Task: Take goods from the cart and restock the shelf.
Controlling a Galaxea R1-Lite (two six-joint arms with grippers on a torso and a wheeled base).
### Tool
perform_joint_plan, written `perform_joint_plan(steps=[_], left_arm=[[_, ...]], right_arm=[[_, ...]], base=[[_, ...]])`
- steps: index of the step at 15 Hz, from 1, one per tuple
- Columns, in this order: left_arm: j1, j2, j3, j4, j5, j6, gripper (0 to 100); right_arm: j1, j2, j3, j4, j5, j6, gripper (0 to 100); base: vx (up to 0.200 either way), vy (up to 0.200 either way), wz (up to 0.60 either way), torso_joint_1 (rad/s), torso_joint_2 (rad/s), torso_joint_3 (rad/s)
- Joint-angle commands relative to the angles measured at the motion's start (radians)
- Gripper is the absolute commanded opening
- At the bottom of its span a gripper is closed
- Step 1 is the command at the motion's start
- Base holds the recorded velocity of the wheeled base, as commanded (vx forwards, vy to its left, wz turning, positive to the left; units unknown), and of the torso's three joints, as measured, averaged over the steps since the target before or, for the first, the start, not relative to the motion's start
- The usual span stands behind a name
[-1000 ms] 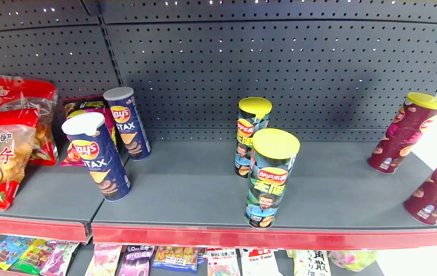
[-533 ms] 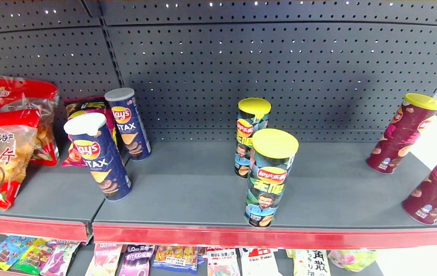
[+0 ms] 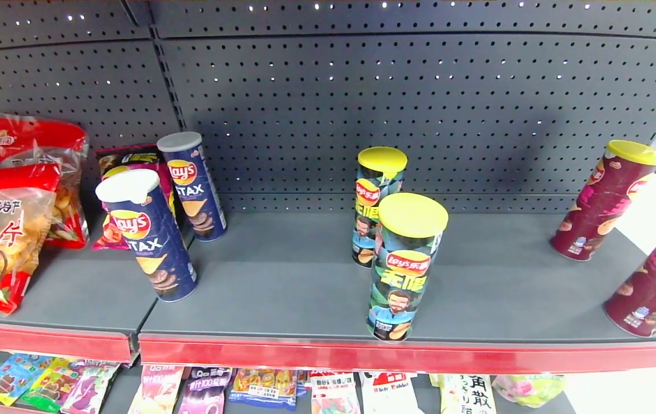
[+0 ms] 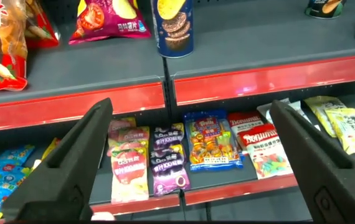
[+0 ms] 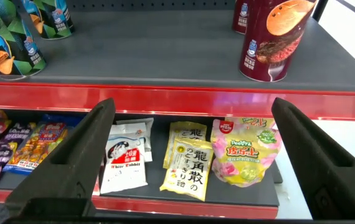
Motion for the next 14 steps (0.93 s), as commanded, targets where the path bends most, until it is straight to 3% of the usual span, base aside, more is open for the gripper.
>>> perform_joint_plan(steps=[1,3,11,14], left_arm=[[0.0,0.001,0.002,0.0,-0.001,0.0,100],[0.0,0.001,0.002,0.0,-0.001,-0.004,100],[0.0,0.001,0.002,0.0,-0.007,-0.007,100],[-0.001,0.001,0.002,0.0,0.0,-0.021,100]], right_arm=[[0.0,0.001,0.0,0.0,0.0,0.0,100],[0.0,0.001,0.0,0.0,0.0,0.0,100],[0.0,0.001,0.0,0.0,0.005,-0.009,100],[0.0,0.001,0.0,-0.008,0.056,-0.043,100]], base=[[-0.2,0.0,0.0,-0.007,0.0,-0.002],[-0.2,0.0,0.0,0.007,0.0,0.007],[0.0,0.0,0.0,0.0,0.0,0.0],[0.0,0.0,0.0,0.0,0.0,0.0]])
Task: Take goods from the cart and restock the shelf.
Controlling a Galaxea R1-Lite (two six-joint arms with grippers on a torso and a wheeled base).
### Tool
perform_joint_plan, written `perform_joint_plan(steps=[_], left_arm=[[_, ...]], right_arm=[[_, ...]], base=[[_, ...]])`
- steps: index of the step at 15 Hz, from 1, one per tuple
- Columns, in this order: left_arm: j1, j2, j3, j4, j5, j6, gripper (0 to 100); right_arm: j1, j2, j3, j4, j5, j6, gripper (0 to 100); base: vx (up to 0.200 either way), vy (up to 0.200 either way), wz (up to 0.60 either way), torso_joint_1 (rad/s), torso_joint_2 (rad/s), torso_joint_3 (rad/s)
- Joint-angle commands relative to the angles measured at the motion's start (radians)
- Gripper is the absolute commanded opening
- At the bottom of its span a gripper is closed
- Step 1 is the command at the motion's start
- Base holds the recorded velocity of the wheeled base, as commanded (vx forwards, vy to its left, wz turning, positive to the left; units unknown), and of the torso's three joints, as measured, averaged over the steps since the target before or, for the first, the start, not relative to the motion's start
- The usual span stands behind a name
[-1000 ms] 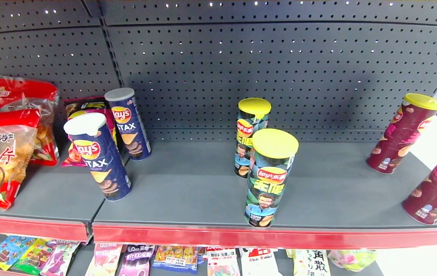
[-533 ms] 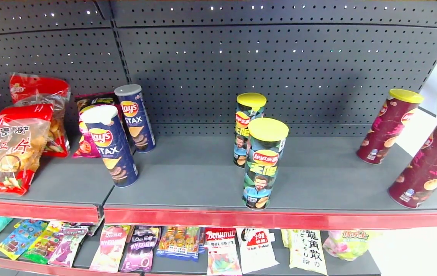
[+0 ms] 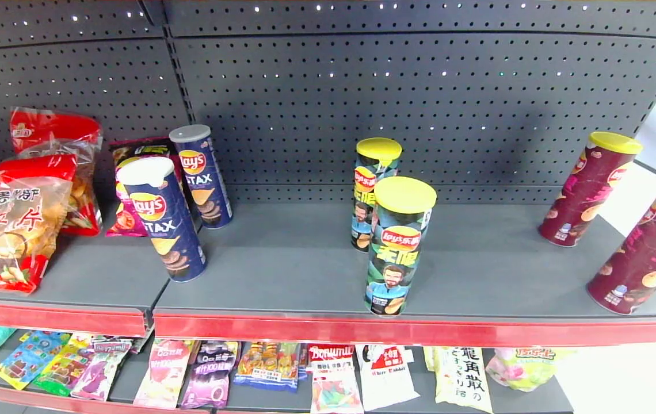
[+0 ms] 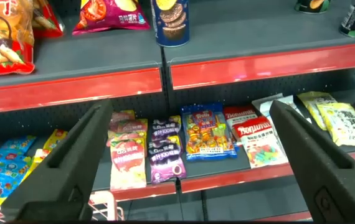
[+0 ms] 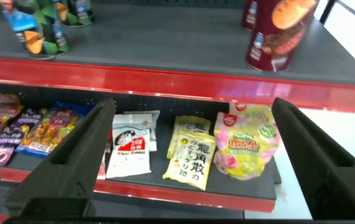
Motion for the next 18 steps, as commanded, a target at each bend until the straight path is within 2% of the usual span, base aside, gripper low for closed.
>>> perform_joint_plan(steps=[1,2,3,4,5,7,9,11,14,16,18], left_arm=[[0.001,0.001,0.0,0.0,0.0,-0.016,100],[0.001,0.001,0.0,0.0,-0.002,-0.019,100],[0.001,0.001,0.0,0.0,-0.002,-0.019,100],[0.001,0.001,0.003,-0.004,0.0,-0.018,100],[0.001,0.001,0.005,-0.009,0.001,-0.021,100],[0.001,0.001,-0.014,-0.036,-0.012,-0.096,100],[0.001,0.001,0.024,-0.047,0.024,-0.085,100],[0.001,0.001,0.026,-0.052,0.044,-0.045,100],[0.001,0.001,0.028,-0.052,0.055,-0.044,100],[0.001,0.001,0.028,-0.053,0.055,-0.036,100],[0.001,0.001,0.028,-0.052,0.063,-0.029,100]], right_arm=[[0.008,0.037,-0.106,-0.011,0.105,0.012,100],[0.01,0.206,-0.241,-0.013,0.142,0.068,100],[0.031,0.283,-0.322,-0.013,0.169,0.096,100],[0.075,0.341,-0.367,-0.01,0.243,0.091,100],[0.092,0.366,-0.373,-0.011,0.265,0.087,100],[0.168,0.562,-0.396,-0.076,0.3,0.064,100],[0.201,0.685,-0.399,-0.14,0.295,0.058,100],[0.201,0.877,-0.417,-0.243,0.275,-0.013,100],[0.203,1.007,-0.431,-0.248,0.248,-0.045,100],[0.206,1.085,-0.442,-0.249,0.177,-0.059,100],[0.256,1.188,-0.469,-0.26,0.09,-0.064,100]], base=[[0.0,0.0,0.0,0.0,0.0,0.0],[0.0,0.0,0.0,0.0,0.0,0.0],[0.0,0.0,0.0,0.0,0.0,0.0],[0.0,0.0,0.0,0.0,0.0,0.0],[0.0,0.0,0.0,0.0,0.0,0.0],[0.0,0.0,0.0,0.0,0.0,0.0],[0.0,0.0,0.0,0.0,0.0,0.0],[0.0,0.0,0.0,0.0,0.0,0.0],[0.0,0.0,0.0,0.0,0.0,0.0],[0.0,0.0,0.0,0.0,0.0,0.0],[0.0,0.0,0.0,0.0,0.0,0.0]])
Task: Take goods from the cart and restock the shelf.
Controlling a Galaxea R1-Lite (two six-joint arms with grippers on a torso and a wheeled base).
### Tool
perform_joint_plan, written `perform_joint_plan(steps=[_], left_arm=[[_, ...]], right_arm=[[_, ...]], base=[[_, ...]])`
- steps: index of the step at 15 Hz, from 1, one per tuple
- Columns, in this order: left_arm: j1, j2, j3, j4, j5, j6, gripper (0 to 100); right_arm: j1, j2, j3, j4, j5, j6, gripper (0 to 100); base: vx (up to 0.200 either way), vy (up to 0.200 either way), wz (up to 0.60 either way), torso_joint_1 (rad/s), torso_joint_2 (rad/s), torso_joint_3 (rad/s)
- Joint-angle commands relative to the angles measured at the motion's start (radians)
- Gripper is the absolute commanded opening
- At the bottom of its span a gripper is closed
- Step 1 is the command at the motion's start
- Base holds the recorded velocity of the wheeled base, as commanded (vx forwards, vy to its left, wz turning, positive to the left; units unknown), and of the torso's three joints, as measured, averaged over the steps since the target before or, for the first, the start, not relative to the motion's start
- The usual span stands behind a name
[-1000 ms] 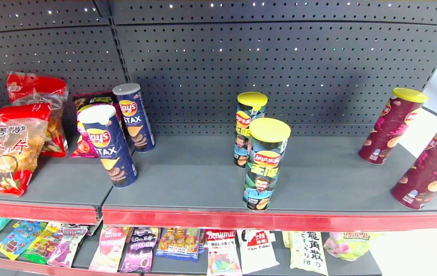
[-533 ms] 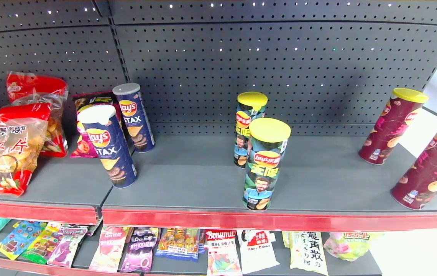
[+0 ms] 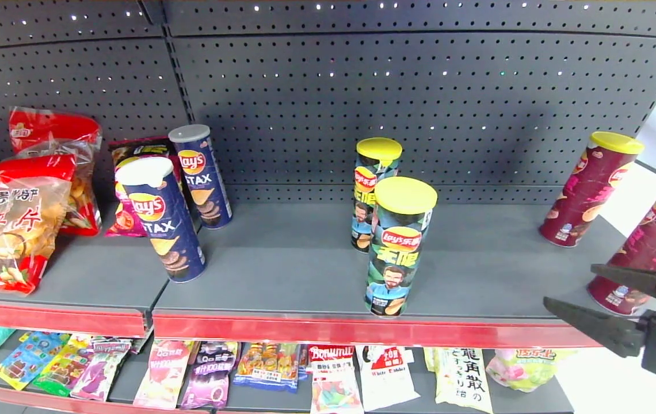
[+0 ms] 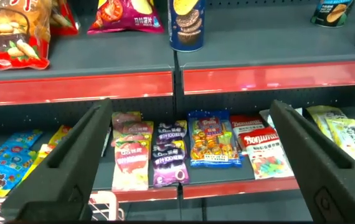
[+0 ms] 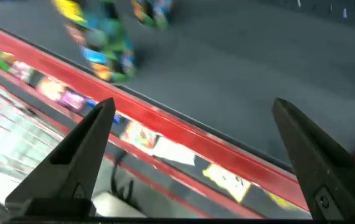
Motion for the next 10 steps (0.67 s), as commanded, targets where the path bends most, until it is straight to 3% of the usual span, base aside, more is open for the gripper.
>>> perform_joint_plan(steps=[1,7,10], left_arm=[[0.001,0.001,0.0,-0.001,0.001,0.001,100],[0.001,0.001,0.0,-0.001,0.0,-0.001,100],[0.001,0.001,0.0,-0.001,0.0,-0.002,100]], right_arm=[[0.067,0.152,-0.023,-0.015,-0.045,-0.001,100],[0.179,0.368,-0.104,-0.07,-0.228,-0.001,100],[0.202,0.428,-0.123,-0.072,-0.237,0.004,100]], base=[[0.0,0.0,0.0,0.0,0.0,0.0],[0.0,0.0,0.0,0.0,0.0,0.0],[0.0,0.0,0.0,0.0,0.0,0.0]])
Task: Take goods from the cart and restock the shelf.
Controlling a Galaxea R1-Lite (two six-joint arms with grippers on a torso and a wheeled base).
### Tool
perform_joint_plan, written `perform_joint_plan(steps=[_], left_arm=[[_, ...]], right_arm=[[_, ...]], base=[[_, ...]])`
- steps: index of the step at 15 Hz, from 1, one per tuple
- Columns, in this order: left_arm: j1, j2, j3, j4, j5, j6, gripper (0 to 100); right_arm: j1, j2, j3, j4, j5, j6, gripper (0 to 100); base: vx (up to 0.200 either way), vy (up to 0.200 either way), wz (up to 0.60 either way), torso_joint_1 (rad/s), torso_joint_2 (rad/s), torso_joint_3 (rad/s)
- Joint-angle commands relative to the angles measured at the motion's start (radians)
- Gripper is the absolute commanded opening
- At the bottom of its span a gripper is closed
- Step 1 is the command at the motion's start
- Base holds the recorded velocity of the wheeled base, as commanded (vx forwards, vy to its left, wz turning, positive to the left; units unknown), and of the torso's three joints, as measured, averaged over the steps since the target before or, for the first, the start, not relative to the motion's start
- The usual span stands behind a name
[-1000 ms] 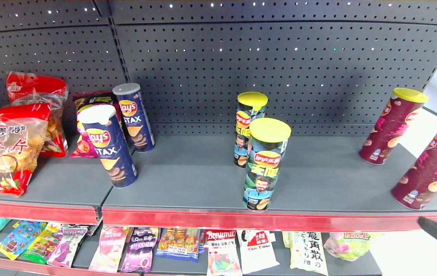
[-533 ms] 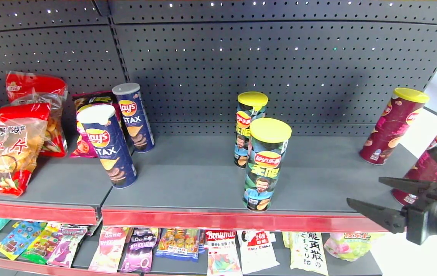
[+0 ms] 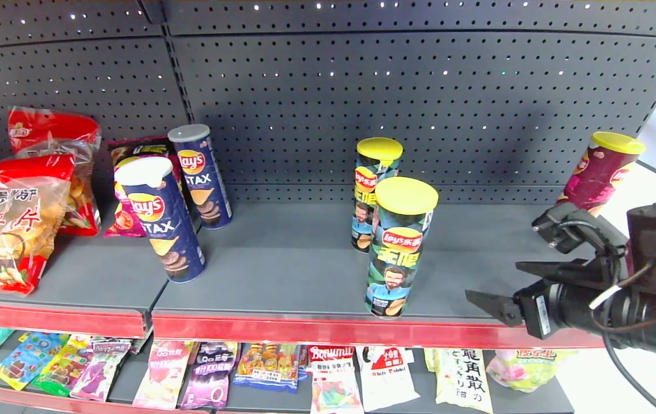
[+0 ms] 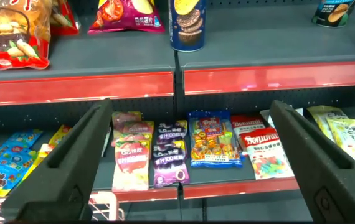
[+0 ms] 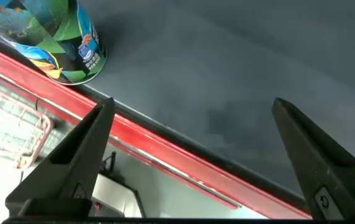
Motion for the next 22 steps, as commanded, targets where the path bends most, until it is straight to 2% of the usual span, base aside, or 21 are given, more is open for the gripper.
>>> perform_joint_plan(steps=[1,6,9,22], left_arm=[[0.0,0.001,0.0,0.0,0.0,-0.001,100],[0.0,0.001,0.0,0.0,0.0,-0.002,100],[0.0,0.001,0.0,0.0,0.0,-0.004,100],[0.0,0.001,0.0,0.0,-0.001,-0.005,100]], right_arm=[[0.017,0.075,-0.026,-0.001,-0.001,0.001,100],[0.07,0.143,-0.054,-0.001,-0.011,0.001,100],[0.07,0.183,-0.098,-0.001,-0.018,0.003,100],[0.09,0.262,-0.149,-0.001,-0.018,0.009,100]], base=[[0.0,0.0,0.0,0.0,0.0,0.0],[0.0,0.0,0.0,0.0,0.0,0.0],[0.0,0.0,0.0,0.0,0.0,0.0],[0.0,0.0,0.0,0.0,0.0,0.0]])
